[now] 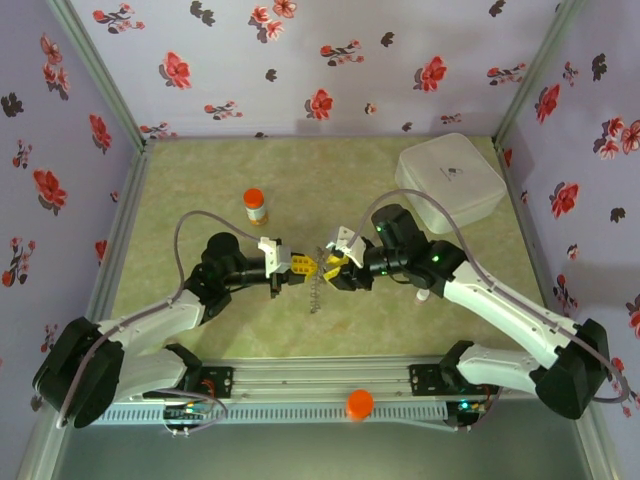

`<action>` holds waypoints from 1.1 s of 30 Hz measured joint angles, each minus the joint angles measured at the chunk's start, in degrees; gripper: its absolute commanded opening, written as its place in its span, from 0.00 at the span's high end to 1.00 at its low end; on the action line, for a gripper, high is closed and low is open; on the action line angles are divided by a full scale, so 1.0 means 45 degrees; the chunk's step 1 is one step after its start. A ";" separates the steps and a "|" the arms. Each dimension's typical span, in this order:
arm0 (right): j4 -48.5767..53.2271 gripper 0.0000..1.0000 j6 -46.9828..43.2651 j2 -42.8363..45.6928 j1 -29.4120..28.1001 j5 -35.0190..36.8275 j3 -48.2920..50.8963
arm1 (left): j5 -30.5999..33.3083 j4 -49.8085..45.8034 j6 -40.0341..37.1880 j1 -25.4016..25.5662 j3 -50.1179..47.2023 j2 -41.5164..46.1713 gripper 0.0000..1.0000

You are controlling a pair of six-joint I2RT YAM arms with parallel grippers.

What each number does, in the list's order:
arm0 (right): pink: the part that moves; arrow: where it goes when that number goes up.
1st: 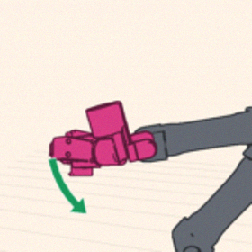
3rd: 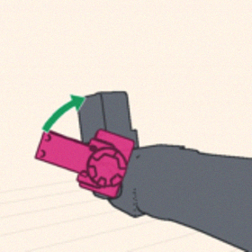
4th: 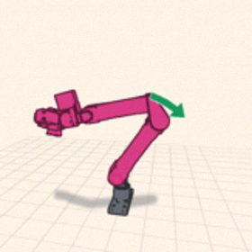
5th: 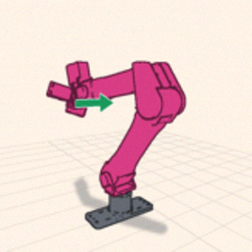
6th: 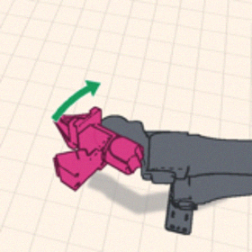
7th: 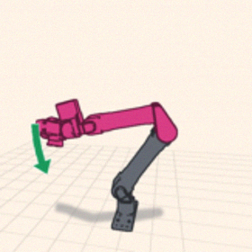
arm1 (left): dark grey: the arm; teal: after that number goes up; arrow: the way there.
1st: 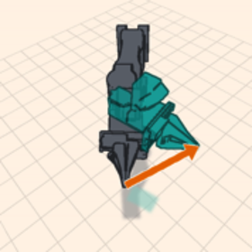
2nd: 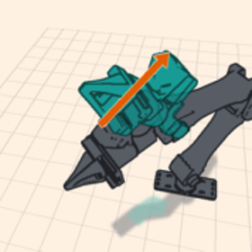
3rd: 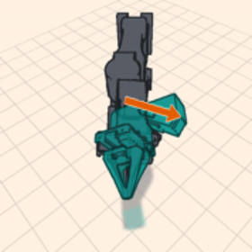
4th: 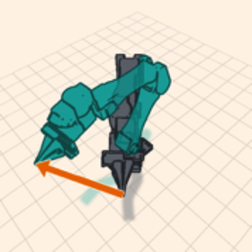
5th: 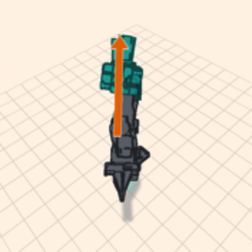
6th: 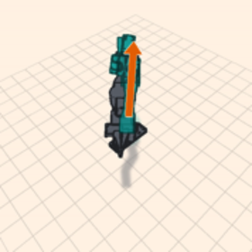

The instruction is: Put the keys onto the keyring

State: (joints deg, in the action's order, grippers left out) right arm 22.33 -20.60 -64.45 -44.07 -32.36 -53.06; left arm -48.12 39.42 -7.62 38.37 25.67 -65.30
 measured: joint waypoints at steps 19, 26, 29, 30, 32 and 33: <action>-0.1477 0.79 0.2205 0.0695 -0.0117 -0.0180 0.0481 | 0.0257 0.0102 -0.0058 0.0000 -0.0087 0.0005 1.00; -0.1729 0.87 0.2676 0.0573 -0.0185 -0.0131 0.0500 | 0.0267 0.0102 -0.0053 0.0000 -0.0097 0.0005 1.00; -0.1724 0.87 0.2730 0.0525 -0.0185 -0.0131 0.0500 | 0.0272 0.0102 -0.0053 0.0000 -0.0102 0.0005 1.00; -0.1729 0.87 0.2735 0.0520 -0.0185 -0.0136 0.0495 | 0.0272 0.0102 -0.0053 0.0000 -0.0102 0.0005 1.00; -0.1724 0.87 0.2735 0.0486 -0.0185 -0.0136 0.0495 | 0.0282 0.0097 -0.0053 0.0000 -0.0102 0.0005 1.00; -0.1729 0.86 0.2739 0.0461 -0.0185 -0.0136 0.0495 | 0.0321 0.0097 -0.0053 0.0000 -0.0107 0.0005 1.00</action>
State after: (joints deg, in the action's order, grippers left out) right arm 14.55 -8.27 -62.37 -44.91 -32.97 -50.83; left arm -46.68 39.86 -7.86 38.37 25.19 -65.28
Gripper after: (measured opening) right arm 0.129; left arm 0.060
